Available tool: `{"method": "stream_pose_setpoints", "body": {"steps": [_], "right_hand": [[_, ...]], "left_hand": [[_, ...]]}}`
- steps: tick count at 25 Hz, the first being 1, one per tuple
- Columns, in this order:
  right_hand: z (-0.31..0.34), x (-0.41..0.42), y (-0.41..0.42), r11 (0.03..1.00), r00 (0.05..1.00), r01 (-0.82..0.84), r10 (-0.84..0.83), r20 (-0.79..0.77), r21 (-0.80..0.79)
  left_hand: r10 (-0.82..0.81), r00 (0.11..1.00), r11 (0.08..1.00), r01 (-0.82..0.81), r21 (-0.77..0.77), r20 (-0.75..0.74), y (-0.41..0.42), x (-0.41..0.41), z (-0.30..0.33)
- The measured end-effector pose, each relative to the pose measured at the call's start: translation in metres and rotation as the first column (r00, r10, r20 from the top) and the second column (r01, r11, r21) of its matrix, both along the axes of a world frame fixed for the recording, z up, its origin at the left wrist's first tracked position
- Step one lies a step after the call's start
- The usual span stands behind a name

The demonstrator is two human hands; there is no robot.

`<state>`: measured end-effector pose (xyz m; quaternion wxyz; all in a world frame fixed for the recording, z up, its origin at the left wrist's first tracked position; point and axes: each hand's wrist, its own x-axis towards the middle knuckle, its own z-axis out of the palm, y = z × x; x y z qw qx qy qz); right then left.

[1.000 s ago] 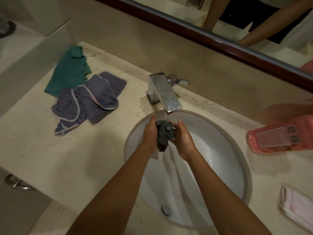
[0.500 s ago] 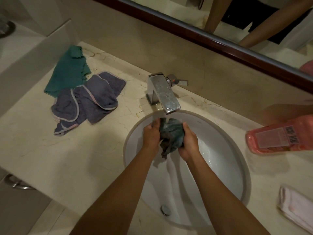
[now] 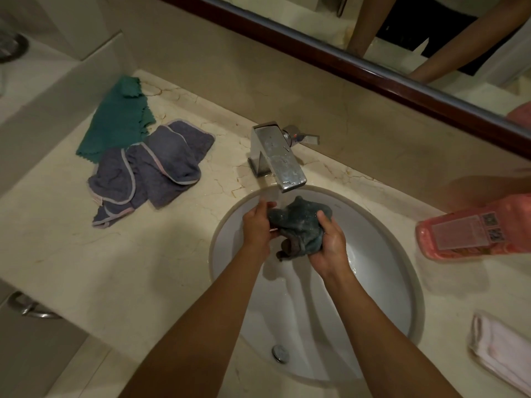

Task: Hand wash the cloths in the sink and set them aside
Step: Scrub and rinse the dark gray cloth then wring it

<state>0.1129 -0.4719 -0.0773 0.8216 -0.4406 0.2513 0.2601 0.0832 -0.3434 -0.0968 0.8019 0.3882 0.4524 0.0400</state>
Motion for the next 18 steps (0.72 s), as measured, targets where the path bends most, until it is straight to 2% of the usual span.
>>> {"method": "stream_pose_setpoints", "body": {"steps": [4,6,8,12,14,16,18], "right_hand": [[0.003,0.000,0.002,0.999,0.997,-0.030,0.033,0.067,-0.040],[0.003,-0.001,0.008,0.994,0.992,-0.083,0.089,0.095,-0.067],[0.005,-0.002,0.013,0.986,0.984,-0.140,0.149,0.094,-0.096],[0.008,-0.009,0.021,0.907,0.937,-0.327,0.347,0.033,-0.265],[0.007,-0.008,0.023,0.911,0.955,-0.277,0.296,0.017,-0.305],[0.006,-0.005,0.024,0.944,0.976,-0.194,0.213,0.041,-0.267],[0.008,-0.003,0.027,0.967,0.986,-0.138,0.155,0.062,-0.212]], "left_hand": [[-0.059,0.993,0.993,0.069,-0.096,0.104,-0.002,-0.004,0.001],[-0.053,0.987,0.997,0.062,-0.054,0.149,-0.003,-0.006,-0.002],[-0.063,0.990,0.998,0.059,0.031,0.129,-0.006,-0.006,-0.004],[-0.045,0.993,0.985,0.027,0.170,0.107,-0.009,0.001,-0.003],[-0.021,0.997,0.984,0.007,0.179,0.075,-0.007,0.006,0.002],[-0.002,0.999,0.997,-0.001,0.080,0.038,-0.007,0.008,0.002],[-0.054,0.998,0.999,0.054,0.000,0.010,-0.010,0.008,-0.003]]}}
